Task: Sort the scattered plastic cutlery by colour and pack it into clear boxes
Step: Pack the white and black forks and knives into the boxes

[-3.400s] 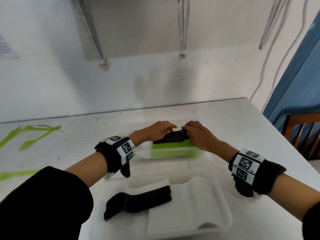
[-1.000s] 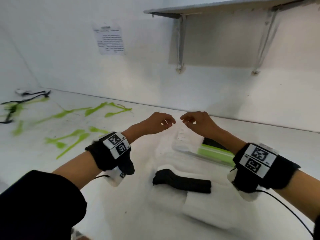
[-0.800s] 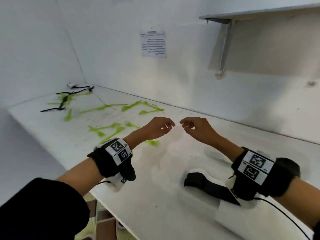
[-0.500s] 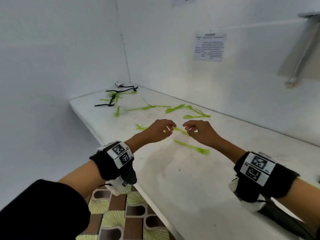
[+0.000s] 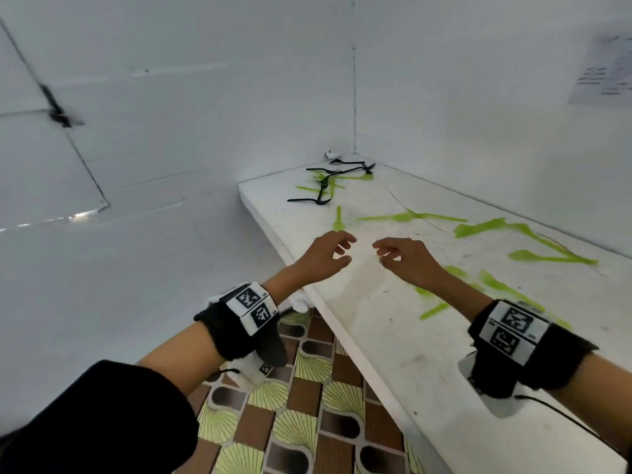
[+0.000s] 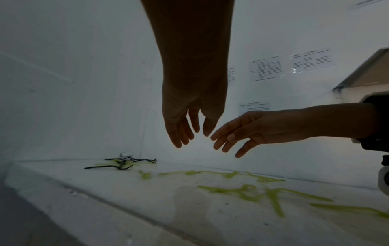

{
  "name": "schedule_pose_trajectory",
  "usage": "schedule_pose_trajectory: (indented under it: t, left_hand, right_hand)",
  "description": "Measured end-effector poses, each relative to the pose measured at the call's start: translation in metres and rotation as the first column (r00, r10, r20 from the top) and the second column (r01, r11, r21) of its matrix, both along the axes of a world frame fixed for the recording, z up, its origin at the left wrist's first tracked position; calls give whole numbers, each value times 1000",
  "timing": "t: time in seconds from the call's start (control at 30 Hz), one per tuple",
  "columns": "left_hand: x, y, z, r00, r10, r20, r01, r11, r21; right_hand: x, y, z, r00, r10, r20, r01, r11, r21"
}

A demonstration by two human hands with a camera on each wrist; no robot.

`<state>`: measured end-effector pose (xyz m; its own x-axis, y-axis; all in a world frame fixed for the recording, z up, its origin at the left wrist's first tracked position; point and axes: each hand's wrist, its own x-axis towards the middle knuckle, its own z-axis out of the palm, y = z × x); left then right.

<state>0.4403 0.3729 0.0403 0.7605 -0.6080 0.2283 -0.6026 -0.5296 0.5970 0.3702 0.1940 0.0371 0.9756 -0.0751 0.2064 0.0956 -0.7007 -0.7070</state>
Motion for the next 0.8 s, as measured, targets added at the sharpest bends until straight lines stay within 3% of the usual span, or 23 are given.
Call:
schedule_pose_trajectory:
  t: [0.37, 0.8]
  left_hand:
    - [117, 63, -37, 992, 104, -71, -104, 995, 8]
    - [312, 43, -19, 999, -47, -1, 47, 999, -4]
  right_hand:
    - [149, 33, -20, 992, 99, -73, -101, 995, -23]
    - [321, 24, -19, 988, -69, -140, 64, 997, -45]
